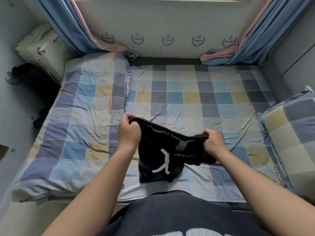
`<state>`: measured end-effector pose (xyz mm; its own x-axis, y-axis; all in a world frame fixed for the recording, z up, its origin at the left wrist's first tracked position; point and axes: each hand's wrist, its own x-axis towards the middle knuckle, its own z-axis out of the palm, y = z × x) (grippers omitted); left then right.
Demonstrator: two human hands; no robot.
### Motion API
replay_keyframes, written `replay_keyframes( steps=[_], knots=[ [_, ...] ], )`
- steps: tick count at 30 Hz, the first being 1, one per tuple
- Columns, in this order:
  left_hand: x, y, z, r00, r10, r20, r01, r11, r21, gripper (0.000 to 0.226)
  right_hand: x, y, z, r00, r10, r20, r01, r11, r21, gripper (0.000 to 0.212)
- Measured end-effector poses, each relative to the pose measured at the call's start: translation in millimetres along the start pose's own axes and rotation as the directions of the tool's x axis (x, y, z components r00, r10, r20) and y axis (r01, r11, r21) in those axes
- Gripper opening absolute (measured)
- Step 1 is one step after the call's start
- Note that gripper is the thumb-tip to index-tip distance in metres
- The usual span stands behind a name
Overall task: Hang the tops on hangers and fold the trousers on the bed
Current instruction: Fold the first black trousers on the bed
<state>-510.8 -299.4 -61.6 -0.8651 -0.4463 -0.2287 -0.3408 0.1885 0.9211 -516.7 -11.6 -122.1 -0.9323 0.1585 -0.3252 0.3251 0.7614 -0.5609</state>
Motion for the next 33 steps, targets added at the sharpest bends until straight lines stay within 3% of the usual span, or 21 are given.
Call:
replay_keyframes(
  steps=[3, 5, 6, 8, 9, 10, 12, 14, 16, 18, 21, 24, 33],
  knots=[
    [4, -15, 1, 0.98, -0.129, 0.15, 0.075, 0.943, 0.324, 0.014, -2, -33, -15, 0.986, -0.161, 0.052, 0.151, 0.977, 0.152, 0.031],
    [-1, -20, 3, 0.939, -0.163, 0.303, -0.064, 0.783, 0.619, 0.03, -6, -59, -23, 0.965, -0.254, 0.069, 0.233, 0.947, 0.22, 0.028],
    [-6, -21, 6, 0.898, -0.147, 0.415, -0.179, 0.739, 0.649, 0.048, -9, -72, -25, 0.954, -0.293, 0.068, 0.27, 0.934, 0.232, 0.025],
    [-18, -21, 16, 0.739, -0.138, 0.659, -0.278, 0.829, 0.486, 0.079, -14, -93, -27, 0.934, -0.352, 0.056, 0.33, 0.913, 0.238, 0.019],
    [-26, -19, 23, 0.66, -0.133, 0.74, -0.233, 0.9, 0.369, 0.083, -17, -102, -27, 0.925, -0.377, 0.05, 0.356, 0.905, 0.232, 0.018],
    [-33, -19, 30, 0.631, -0.112, 0.768, -0.188, 0.938, 0.291, 0.081, -18, -109, -27, 0.916, -0.399, 0.047, 0.38, 0.898, 0.22, 0.016],
    [-39, -23, 44, 0.712, -0.034, 0.701, -0.191, 0.952, 0.24, 0.068, -19, -118, -27, 0.903, -0.429, 0.037, 0.415, 0.89, 0.192, 0.014],
    [-39, -29, 53, 0.806, 0.061, 0.589, -0.26, 0.93, 0.26, 0.039, -19, -120, -29, 0.9, -0.435, 0.017, 0.425, 0.887, 0.181, 0.014],
    [-35, -35, 55, 0.851, 0.137, 0.507, -0.323, 0.897, 0.3, 0.021, -16, -115, -32, 0.91, -0.414, 0.004, 0.407, 0.896, 0.176, 0.018],
    [-26, -42, 52, 0.885, 0.17, 0.433, -0.342, 0.868, 0.359, 0.024, -11, -103, -36, 0.925, -0.38, 0.019, 0.375, 0.919, 0.124, 0.024],
    [-4, -54, 41, 0.932, 0.178, 0.315, -0.329, 0.78, 0.532, 0.036, 0, -76, -40, 0.956, -0.291, 0.045, 0.294, 0.952, -0.086, 0.031],
    [17, -66, 24, 0.953, 0.159, 0.257, -0.292, 0.703, 0.648, 0.036, 9, -43, -40, 0.982, -0.185, 0.047, 0.19, 0.956, -0.222, 0.028],
    [42, -116, -25, 0.99, -0.057, 0.126, -0.059, 0.65, 0.758, 0.024, 16, 35, -25, 0.999, 0.026, -0.027, -0.034, 0.939, -0.341, 0.03]
  ],
)
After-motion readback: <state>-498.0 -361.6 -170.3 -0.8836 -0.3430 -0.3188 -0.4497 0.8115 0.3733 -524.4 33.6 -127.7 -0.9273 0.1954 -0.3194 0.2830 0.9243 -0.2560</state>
